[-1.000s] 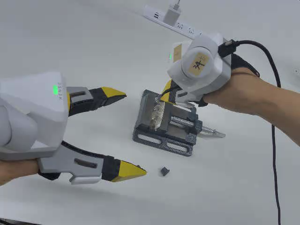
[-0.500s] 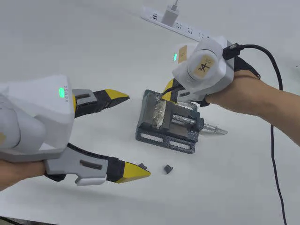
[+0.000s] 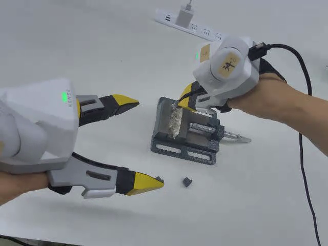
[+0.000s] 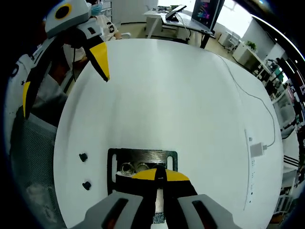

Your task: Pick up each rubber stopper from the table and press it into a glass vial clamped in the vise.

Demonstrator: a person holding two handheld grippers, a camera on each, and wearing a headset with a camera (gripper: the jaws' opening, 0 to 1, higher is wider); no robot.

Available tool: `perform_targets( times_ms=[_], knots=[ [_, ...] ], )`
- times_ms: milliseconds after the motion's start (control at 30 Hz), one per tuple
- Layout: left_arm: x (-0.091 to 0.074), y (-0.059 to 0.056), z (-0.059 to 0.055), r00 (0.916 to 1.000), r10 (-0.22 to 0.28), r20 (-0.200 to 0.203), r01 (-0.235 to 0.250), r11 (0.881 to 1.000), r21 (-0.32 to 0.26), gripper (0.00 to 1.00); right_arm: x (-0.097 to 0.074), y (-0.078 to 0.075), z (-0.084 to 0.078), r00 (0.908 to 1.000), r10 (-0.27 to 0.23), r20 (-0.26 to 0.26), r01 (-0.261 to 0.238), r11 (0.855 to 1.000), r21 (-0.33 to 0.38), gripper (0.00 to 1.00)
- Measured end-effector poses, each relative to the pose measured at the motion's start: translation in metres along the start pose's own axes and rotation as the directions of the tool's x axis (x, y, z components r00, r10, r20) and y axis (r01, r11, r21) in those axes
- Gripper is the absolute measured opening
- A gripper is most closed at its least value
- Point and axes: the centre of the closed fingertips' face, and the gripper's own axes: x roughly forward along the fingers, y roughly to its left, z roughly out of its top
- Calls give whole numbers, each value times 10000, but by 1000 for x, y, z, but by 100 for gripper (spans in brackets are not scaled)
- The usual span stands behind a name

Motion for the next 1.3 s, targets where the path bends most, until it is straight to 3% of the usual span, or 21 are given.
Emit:
perform_targets(
  times_ms=[467, 800, 1067, 1300],
  knots=[
    [-4, -2, -1, 9999, 3, -111, -2, 10000, 95, 82, 0, 2, 3, 10000, -13, 82, 13, 10000, -26, 0],
    [-5, -1, -2, 9997, -29, -248, 35, 9998, 220, 81, -14, -1, 5, 9967, -285, 756, 234, 9974, 675, 8],
    [-6, -2, -4, 9990, -79, -431, 97, 9991, 414, 81, -34, 5, 6, 9860, -670, 1529, 449, 9886, 1440, 16],
    [-7, -6, -7, 9976, -226, -648, 267, 9976, 632, 79, -58, 15, 2, 9687, -1091, 2229, 599, 9744, 2167, 23]
  ],
)
